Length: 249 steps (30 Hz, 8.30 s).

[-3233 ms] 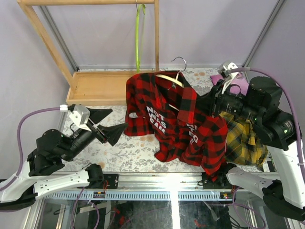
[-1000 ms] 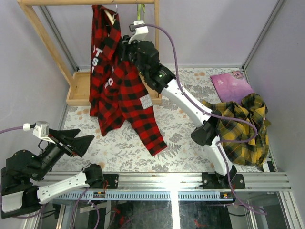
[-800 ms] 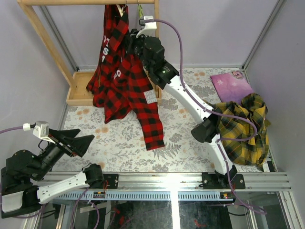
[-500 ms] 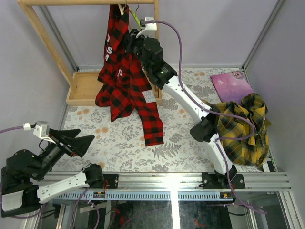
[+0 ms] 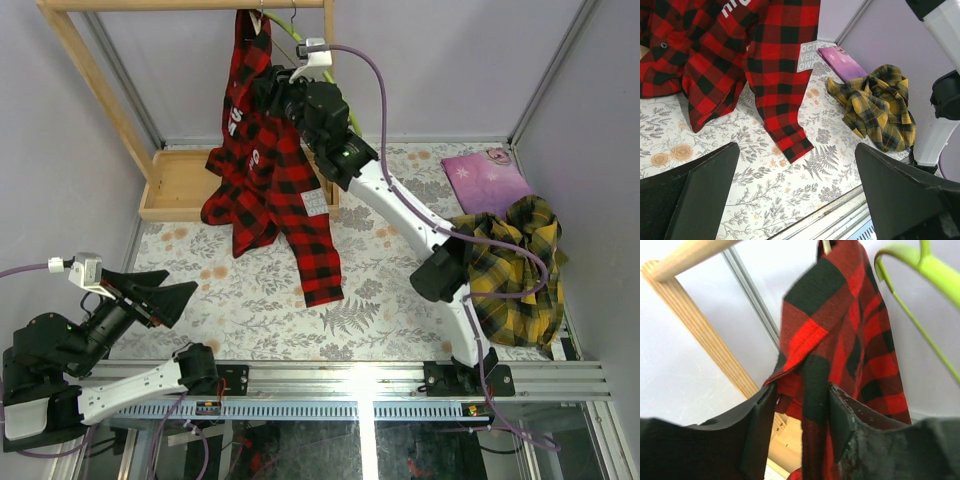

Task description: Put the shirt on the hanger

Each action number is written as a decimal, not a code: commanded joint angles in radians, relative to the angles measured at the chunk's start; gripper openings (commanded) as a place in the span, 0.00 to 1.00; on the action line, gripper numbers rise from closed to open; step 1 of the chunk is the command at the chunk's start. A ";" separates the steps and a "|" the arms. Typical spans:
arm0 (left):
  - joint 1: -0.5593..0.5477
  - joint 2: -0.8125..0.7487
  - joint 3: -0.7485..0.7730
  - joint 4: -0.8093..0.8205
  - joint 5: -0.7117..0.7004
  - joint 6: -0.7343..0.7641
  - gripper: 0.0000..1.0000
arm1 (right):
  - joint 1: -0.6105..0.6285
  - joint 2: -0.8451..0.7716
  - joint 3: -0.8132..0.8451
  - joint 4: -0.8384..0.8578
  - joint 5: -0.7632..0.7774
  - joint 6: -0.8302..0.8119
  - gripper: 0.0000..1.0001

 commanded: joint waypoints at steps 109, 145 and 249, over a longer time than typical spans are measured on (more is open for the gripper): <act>1.099 1.609 1.168 0.204 0.144 0.271 0.00 | 0.100 -1.245 -1.795 -0.521 -0.124 0.379 0.97; 1.275 0.923 0.413 0.276 0.386 0.104 1.00 | 0.100 -1.389 -1.743 -0.597 0.044 0.367 0.96; 1.328 1.544 -0.143 1.457 0.555 -0.205 0.99 | 0.100 -1.461 -1.841 -0.514 -0.036 0.401 0.99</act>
